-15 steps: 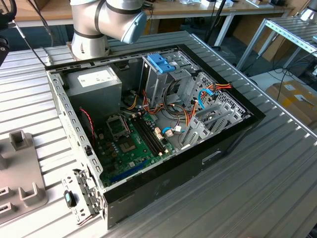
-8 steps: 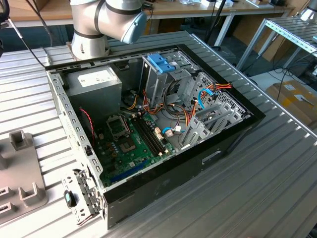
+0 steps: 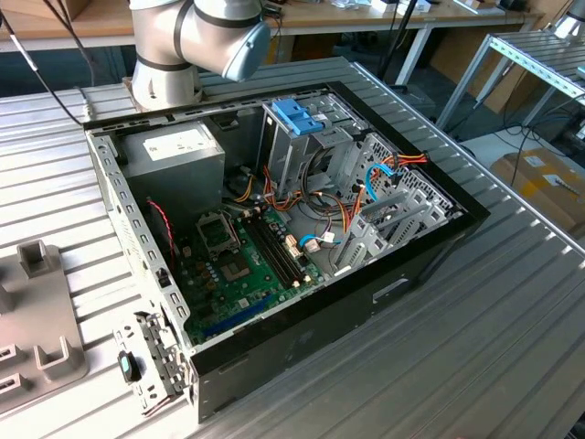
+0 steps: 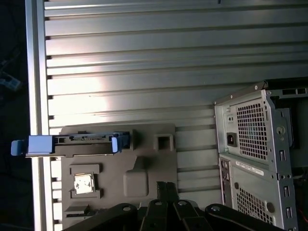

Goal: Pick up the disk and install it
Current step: 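Reach for the disk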

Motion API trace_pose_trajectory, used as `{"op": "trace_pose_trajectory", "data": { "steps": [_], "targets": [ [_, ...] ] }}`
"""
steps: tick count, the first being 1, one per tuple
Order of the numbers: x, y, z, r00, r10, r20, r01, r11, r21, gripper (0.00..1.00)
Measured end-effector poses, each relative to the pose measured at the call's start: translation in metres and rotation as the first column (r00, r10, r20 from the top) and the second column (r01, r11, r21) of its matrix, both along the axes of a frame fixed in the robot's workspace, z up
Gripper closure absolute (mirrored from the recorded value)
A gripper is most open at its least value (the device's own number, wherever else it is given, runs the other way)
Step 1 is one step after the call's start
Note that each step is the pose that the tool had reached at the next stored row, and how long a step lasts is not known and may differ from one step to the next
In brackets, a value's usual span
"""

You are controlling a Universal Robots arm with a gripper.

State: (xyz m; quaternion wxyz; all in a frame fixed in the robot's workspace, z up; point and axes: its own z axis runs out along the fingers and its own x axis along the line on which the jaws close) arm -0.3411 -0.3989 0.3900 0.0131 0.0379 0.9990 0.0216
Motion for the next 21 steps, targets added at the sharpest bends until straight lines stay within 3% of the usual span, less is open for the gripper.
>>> {"op": "trace_pose_trajectory", "data": {
  "steps": [11, 21],
  "targets": [
    [-0.0119, 0.0000, -0.0001, 1.0000, 0.000, 0.0000, 0.000, 1.0000, 0.0000, 0.89],
    [-0.0151, 0.0000, -0.0001, 1.0000, 0.000, 0.0000, 0.000, 1.0000, 0.0000, 0.89]
  ]
}}
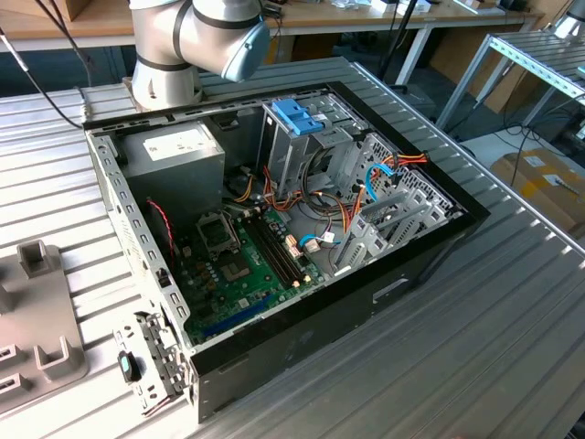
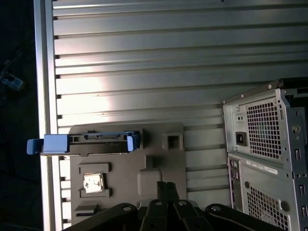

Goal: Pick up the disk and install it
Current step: 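Reach for the disk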

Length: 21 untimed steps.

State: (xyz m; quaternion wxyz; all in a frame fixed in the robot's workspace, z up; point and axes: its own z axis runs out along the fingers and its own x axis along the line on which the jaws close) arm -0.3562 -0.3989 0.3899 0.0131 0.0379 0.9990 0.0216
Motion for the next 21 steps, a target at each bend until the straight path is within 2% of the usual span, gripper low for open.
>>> {"op": "trace_pose_trajectory", "data": {
  "steps": [21],
  "targets": [
    [-0.0107, 0.0000, -0.0001, 1.0000, 0.000, 0.0000, 0.000, 1.0000, -0.0031, 0.89]
  ]
}}
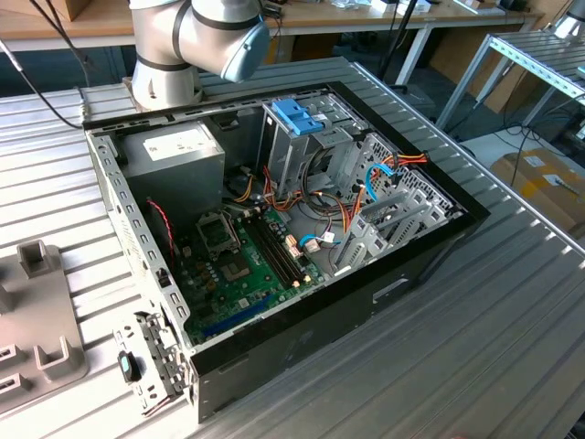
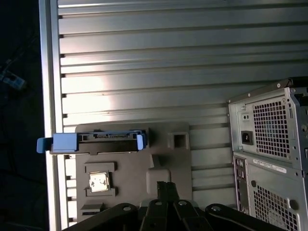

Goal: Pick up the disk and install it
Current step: 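Reach for the disk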

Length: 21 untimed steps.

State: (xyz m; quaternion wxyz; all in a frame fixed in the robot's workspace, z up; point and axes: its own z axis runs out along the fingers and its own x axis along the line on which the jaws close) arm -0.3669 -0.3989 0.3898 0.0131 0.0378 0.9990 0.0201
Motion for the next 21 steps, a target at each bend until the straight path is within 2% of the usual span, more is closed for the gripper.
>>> {"op": "trace_pose_trajectory", "data": {
  "steps": [21],
  "targets": [
    [-0.0049, 0.0000, 0.0000, 1.0000, 0.000, 0.0001, 0.000, 1.0000, 0.0000, 0.89]
  ]
}}
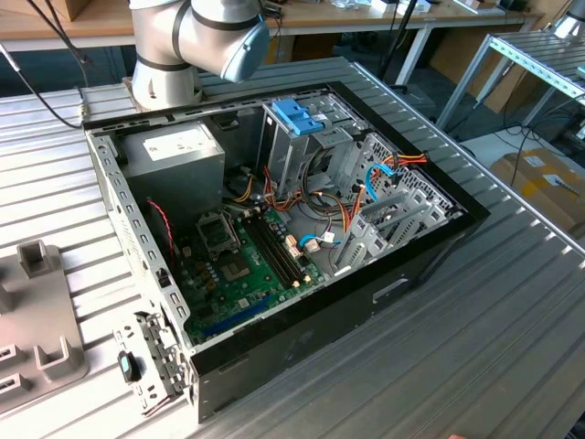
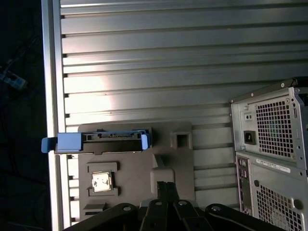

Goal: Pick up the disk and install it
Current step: 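Reach for the disk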

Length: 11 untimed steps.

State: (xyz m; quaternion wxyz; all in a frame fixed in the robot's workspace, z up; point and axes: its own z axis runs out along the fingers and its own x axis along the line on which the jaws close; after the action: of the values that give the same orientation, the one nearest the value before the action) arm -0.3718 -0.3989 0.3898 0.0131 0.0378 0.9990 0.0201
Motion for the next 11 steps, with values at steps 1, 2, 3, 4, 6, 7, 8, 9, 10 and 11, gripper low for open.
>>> {"op": "trace_pose_trajectory", "data": {
  "steps": [1, 2, 3, 4, 6, 7, 8, 9, 10, 11],
  "targets": [
    [-0.0002, 0.0000, 0.0000, 1.0000, 0.000, -0.0001, 0.000, 1.0000, 0.0000, 0.89],
    [-0.0004, 0.0000, 0.0000, 1.0000, 0.000, 0.0000, 0.000, 1.0000, 0.0000, 0.89],
    [-0.0006, 0.0000, 0.0000, 1.0000, 0.000, 0.0000, 0.000, 1.0000, 0.0000, 0.89],
    [-0.0010, 0.0000, 0.0000, 1.0000, 0.000, 0.0000, 0.000, 1.0000, 0.0000, 0.89],
    [-0.0019, 0.0000, 0.0000, 1.0000, 0.000, 0.0000, 0.000, 1.0000, 0.0000, 0.89],
    [-0.0025, 0.0000, 0.0000, 1.0000, 0.000, 0.0000, 0.000, 1.0000, 0.0000, 0.89],
    [-0.0031, 0.0000, 0.0000, 1.0000, 0.000, 0.0000, 0.000, 1.0000, 0.0000, 0.89],
    [-0.0040, 0.0000, -0.0001, 1.0000, 0.000, 0.0001, 0.000, 1.0000, 0.0000, 0.89],
    [-0.0050, 0.0000, 0.0000, 1.0000, 0.000, 0.0001, 0.000, 1.0000, 0.0001, 0.89],
    [-0.0058, 0.0000, 0.0000, 1.0000, 0.000, 0.0000, 0.000, 1.0000, 0.0000, 0.89]
  ]
}}
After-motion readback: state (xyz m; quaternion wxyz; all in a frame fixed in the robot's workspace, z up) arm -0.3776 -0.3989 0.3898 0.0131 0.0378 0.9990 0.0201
